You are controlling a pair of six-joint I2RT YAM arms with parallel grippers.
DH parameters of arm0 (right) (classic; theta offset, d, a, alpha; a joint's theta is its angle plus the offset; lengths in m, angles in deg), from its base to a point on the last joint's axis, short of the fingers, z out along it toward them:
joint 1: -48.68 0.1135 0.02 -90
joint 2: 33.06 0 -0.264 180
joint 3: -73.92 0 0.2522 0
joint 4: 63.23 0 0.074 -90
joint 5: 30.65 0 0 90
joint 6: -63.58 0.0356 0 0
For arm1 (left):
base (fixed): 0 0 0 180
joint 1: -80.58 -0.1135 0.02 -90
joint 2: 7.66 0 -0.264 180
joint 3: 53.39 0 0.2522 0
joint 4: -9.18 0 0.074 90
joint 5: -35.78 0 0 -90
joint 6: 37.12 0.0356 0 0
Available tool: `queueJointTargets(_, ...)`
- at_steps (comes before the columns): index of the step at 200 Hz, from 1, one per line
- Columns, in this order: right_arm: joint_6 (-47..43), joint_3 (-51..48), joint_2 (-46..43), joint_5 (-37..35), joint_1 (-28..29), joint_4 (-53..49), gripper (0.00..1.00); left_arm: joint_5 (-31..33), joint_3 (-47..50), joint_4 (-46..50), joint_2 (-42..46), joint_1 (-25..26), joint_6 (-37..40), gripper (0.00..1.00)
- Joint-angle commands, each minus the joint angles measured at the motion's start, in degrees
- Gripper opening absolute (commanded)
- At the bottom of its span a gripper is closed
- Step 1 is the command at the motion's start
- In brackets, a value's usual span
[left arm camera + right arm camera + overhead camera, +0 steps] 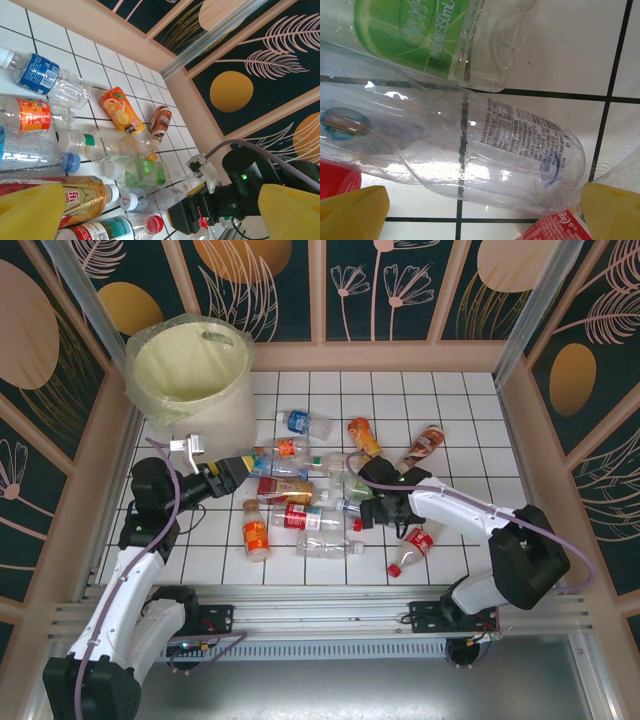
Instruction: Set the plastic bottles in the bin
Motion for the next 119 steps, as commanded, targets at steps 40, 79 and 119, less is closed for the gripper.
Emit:
queueJointTargets(40,-2.7,6.5,6.5,-3.2,0.0,-1.7,0.99,-0.3,-0.8,-1.0,1.0,0.4,0.2,0.99)
queueJointTargets(79,-4.2,9.1,8.7,-3.9,0.2,-1.5,0.99,-0.4,-0.1,-1.9,1.0,0.4,-0.3,0.99)
queueJointTargets(119,-5.6,10.7,9.4,-7.2,2.2,-4.9,0.99,-0.4,-0.3,-1.9,1.0,0.4,-0.3,0.99)
